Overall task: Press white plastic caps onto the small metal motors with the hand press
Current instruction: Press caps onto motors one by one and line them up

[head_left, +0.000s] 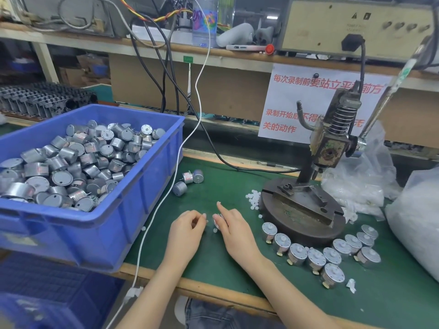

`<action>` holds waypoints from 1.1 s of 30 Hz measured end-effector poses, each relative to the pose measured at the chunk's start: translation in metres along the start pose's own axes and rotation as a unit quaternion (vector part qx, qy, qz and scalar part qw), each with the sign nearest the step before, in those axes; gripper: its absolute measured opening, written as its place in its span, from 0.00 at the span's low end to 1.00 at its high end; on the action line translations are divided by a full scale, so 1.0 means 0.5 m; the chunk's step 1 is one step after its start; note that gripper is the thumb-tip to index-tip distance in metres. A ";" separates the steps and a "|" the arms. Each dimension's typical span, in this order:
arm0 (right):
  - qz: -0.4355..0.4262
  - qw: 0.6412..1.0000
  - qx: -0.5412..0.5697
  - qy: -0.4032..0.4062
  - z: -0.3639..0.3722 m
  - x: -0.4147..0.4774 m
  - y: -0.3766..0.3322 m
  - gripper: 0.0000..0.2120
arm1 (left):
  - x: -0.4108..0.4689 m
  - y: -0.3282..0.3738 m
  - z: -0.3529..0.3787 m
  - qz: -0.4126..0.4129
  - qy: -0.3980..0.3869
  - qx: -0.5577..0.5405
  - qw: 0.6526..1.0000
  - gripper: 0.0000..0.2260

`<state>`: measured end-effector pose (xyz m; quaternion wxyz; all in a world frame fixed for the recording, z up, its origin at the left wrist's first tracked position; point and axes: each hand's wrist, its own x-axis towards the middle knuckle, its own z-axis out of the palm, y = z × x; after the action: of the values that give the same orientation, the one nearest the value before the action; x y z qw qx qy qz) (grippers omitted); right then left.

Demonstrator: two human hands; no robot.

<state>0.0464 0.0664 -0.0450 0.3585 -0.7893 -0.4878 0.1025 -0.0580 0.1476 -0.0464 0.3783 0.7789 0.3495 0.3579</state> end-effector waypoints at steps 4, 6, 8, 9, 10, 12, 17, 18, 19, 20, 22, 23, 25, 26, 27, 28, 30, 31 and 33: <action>0.000 1.000 -0.019 0.010 0.004 0.002 0.004 0.21 | -0.002 0.003 -0.001 -0.001 -0.002 -0.004 1.000 0.11; -0.004 0.999 -0.032 0.010 0.007 0.001 0.005 0.22 | -0.002 0.002 -0.002 -0.001 -0.001 -0.005 1.000 0.11; -0.005 0.999 -0.046 0.013 0.010 0.000 0.006 0.22 | -0.002 0.001 -0.002 -0.001 -0.001 -0.006 1.000 0.11; -0.006 0.998 -0.056 0.014 0.012 -0.001 0.006 0.22 | -0.002 0.000 -0.002 -0.002 0.000 -0.006 1.000 0.12; -0.008 0.998 -0.066 0.017 0.013 -0.001 0.006 0.22 | -0.002 0.000 -0.002 -0.002 0.000 -0.007 1.000 0.12; -0.012 0.997 -0.076 0.022 0.015 -0.002 0.006 0.22 | -0.001 0.001 -0.002 -0.003 -0.001 -0.008 1.000 0.12; -0.018 0.995 -0.096 0.012 0.011 -0.004 0.000 0.23 | -0.002 -0.001 -0.002 -0.006 -0.006 -0.010 1.000 0.12; -0.021 0.994 -0.103 0.009 0.010 -0.005 -0.003 0.23 | -0.002 -0.001 -0.002 -0.006 -0.005 -0.008 1.000 0.12; -0.023 0.994 -0.110 0.007 0.008 -0.006 -0.006 0.23 | -0.002 -0.001 -0.002 -0.005 -0.004 -0.007 1.000 0.12; -0.026 0.992 -0.120 0.003 0.006 -0.007 -0.009 0.23 | -0.002 0.000 -0.002 -0.003 -0.004 -0.006 1.000 0.13; -0.036 0.988 -0.147 -0.008 0.004 -0.008 -0.014 0.24 | -0.003 0.003 -0.003 0.000 -0.005 -0.005 1.000 0.13; -0.040 0.986 -0.160 -0.015 0.003 -0.007 -0.016 0.24 | -0.004 0.004 -0.004 0.001 -0.006 -0.003 1.000 0.13; -0.047 0.979 -0.195 -0.029 0.002 -0.004 -0.018 0.25 | -0.005 0.007 -0.005 0.004 -0.010 0.001 1.000 0.13; -0.052 0.973 -0.220 -0.038 0.001 -0.001 -0.019 0.25 | -0.005 0.007 -0.006 0.006 -0.012 0.004 1.000 0.12; -0.055 0.968 -0.242 -0.047 -0.001 0.001 -0.019 0.26 | -0.005 0.007 -0.006 0.006 -0.015 0.005 1.000 0.12; -0.056 0.964 -0.254 -0.054 -0.002 0.002 -0.017 0.25 | -0.004 0.005 -0.007 0.005 -0.017 0.005 1.000 0.12; -0.051 0.966 -0.246 -0.058 -0.002 0.001 -0.018 0.26 | -0.005 0.003 -0.010 -0.001 -0.014 -0.001 1.000 0.12; -0.050 0.969 -0.237 -0.056 -0.001 0.001 -0.020 0.26 | -0.004 0.004 -0.010 -0.005 -0.012 -0.004 1.000 0.12; -0.056 0.968 -0.240 -0.055 0.005 0.001 -0.022 0.27 | -0.004 0.005 -0.009 -0.012 -0.011 -0.006 1.000 0.12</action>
<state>0.0375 0.0712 -0.0394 0.1363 -0.8170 -0.5603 0.0057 -0.0618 0.1465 -0.0429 0.3911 0.7760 0.3524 0.3474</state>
